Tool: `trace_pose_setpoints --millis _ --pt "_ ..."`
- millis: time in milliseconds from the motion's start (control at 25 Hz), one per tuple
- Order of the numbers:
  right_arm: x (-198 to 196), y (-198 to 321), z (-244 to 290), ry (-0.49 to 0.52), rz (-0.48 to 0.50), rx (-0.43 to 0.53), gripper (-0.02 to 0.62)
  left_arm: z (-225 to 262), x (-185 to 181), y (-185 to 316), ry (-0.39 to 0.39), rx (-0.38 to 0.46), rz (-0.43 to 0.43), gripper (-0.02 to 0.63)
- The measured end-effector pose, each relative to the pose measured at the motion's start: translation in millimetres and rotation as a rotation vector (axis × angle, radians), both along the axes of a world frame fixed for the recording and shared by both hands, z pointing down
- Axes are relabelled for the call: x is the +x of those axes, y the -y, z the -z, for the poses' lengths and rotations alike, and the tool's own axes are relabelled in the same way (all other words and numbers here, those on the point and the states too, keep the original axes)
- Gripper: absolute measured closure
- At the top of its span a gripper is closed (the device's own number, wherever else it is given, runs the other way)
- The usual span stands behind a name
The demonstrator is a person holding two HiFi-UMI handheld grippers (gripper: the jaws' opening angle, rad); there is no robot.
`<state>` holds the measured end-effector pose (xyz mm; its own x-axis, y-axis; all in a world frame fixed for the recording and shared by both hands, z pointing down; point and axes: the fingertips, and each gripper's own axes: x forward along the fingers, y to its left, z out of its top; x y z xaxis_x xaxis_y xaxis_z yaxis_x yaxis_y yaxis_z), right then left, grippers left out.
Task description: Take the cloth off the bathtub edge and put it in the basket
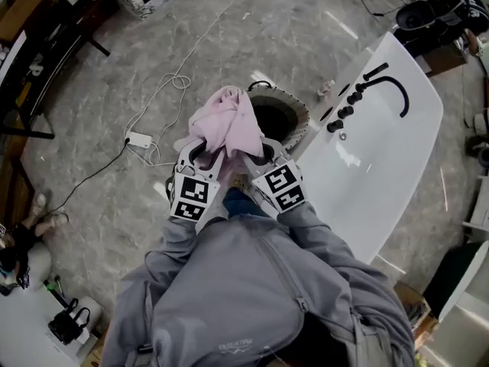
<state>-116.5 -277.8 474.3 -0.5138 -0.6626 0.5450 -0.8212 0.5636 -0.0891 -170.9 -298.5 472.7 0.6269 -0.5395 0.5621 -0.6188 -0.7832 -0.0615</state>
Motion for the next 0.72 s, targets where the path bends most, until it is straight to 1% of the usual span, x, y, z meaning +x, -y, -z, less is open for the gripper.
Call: trace_pose_setpoints --millis 160,360,520,720 --pt "39 19 2 0.006 -0.110 0.006 0.505 2 42 26 -0.002 0.009 -0.110 0.472" --pt "76 24 5 0.006 -0.253 0.009 0.505 0 88 35 -0.034 -0.010 -0.248 0.471" --pt "98 25 8 0.007 -0.372 0.004 0.505 4 114 41 -0.028 -0.013 -0.367 0.471" --pt "121 25 12 0.000 -0.479 0.005 0.505 8 141 45 -0.024 -0.016 -0.481 0.472"
